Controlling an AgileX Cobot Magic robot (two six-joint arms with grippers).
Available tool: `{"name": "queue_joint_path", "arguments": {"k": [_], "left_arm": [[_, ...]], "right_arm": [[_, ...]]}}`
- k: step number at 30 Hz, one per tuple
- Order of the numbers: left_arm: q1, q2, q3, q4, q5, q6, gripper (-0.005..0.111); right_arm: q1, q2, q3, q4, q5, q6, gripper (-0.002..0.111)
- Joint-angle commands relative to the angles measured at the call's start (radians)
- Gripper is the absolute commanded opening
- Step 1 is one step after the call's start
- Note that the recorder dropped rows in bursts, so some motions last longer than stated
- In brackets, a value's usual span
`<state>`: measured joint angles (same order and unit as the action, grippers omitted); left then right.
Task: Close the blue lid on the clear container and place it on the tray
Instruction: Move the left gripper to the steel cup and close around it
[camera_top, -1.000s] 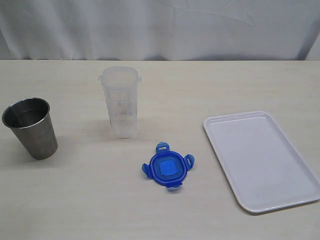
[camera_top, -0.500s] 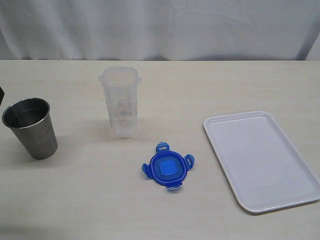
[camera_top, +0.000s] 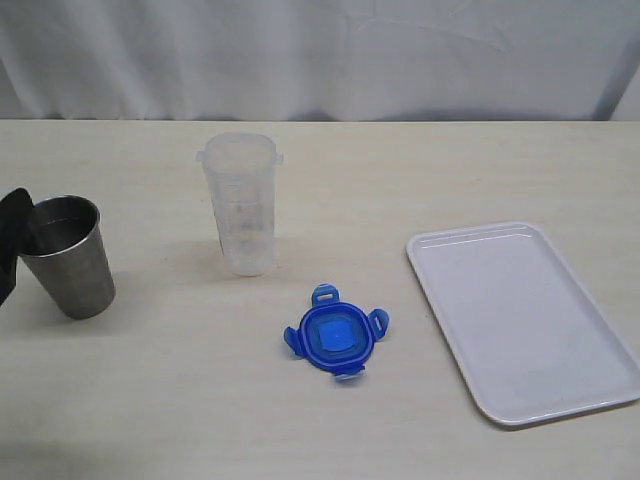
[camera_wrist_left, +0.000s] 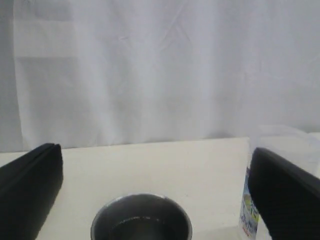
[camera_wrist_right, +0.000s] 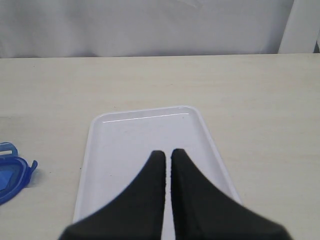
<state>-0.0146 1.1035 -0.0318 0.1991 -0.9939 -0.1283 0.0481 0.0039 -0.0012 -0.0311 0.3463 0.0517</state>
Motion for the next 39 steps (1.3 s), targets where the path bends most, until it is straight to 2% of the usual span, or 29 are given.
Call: {"name": "queue_joint_path", "arguments": {"k": [1, 11, 23, 34, 39], "left_arm": [[-0.005, 0.007, -0.006, 0.001, 0.057, 0.003, 0.105], [-0.005, 0.016, -0.006, 0.025, 0.064, 0.024, 0.105], [-0.005, 0.266, -0.006, 0.026, -0.136, 0.077, 0.105], [-0.005, 0.382, -0.040, 0.024, -0.146, 0.102, 0.105], [-0.005, 0.440, -0.042, 0.016, -0.202, 0.128, 0.105]], "right_arm": [[0.001, -0.004, 0.001, 0.000, -0.002, 0.001, 0.004], [0.001, -0.004, 0.001, 0.000, -0.002, 0.001, 0.004], [0.001, -0.004, 0.001, 0.000, -0.002, 0.001, 0.004], [0.001, -0.004, 0.001, 0.000, -0.002, 0.001, 0.004], [0.001, -0.004, 0.001, 0.000, -0.002, 0.001, 0.004]]}}
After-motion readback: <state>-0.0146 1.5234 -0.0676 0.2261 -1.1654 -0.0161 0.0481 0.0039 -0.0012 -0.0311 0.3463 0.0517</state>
